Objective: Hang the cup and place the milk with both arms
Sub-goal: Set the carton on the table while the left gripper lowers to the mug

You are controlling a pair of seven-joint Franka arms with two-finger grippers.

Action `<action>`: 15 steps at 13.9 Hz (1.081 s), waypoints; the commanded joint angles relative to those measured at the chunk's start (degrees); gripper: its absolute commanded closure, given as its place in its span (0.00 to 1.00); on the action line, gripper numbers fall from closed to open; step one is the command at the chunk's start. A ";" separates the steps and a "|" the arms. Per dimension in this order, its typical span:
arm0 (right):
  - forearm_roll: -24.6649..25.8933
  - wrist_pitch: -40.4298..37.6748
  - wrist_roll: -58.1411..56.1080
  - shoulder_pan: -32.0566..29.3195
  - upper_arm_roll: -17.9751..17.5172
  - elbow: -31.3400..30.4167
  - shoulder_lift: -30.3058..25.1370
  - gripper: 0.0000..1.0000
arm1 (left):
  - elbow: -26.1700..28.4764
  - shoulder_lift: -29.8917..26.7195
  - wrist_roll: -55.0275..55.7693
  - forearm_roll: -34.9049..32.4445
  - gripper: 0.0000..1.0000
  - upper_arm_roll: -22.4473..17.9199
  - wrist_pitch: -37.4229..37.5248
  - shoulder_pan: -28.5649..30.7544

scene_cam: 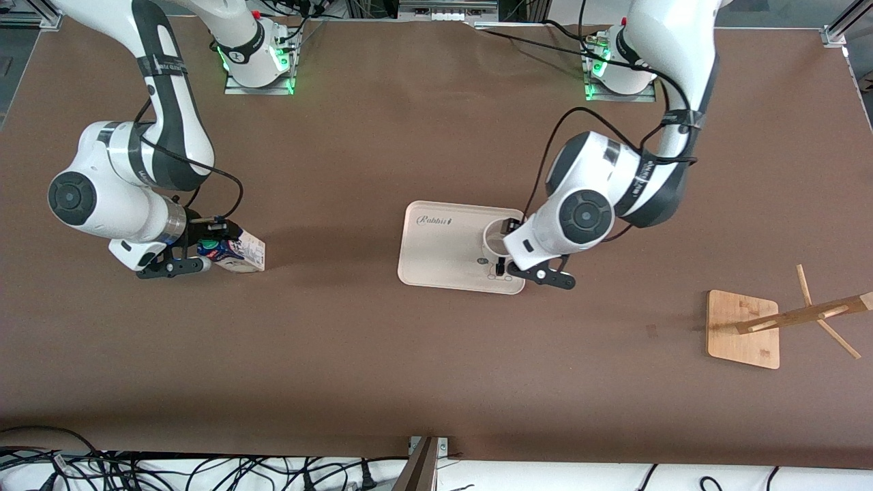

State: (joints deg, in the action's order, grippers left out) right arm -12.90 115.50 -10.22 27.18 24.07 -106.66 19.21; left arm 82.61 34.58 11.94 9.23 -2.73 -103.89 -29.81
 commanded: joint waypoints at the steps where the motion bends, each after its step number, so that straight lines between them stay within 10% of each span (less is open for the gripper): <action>1: -0.99 -6.40 0.37 0.33 0.19 4.51 -3.21 0.00 | -1.04 2.68 3.78 0.88 0.00 -0.79 -1.31 -4.19; 15: 9.74 -20.49 2.67 -0.97 -0.69 6.30 -22.20 0.00 | -0.52 8.40 5.20 -2.02 0.00 -0.09 -10.02 -7.98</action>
State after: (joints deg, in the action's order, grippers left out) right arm -3.90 94.96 -5.39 27.80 23.89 -98.55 -1.84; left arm 82.65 42.44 16.97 8.73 -2.66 -113.55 -37.69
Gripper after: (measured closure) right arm 0.000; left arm 0.000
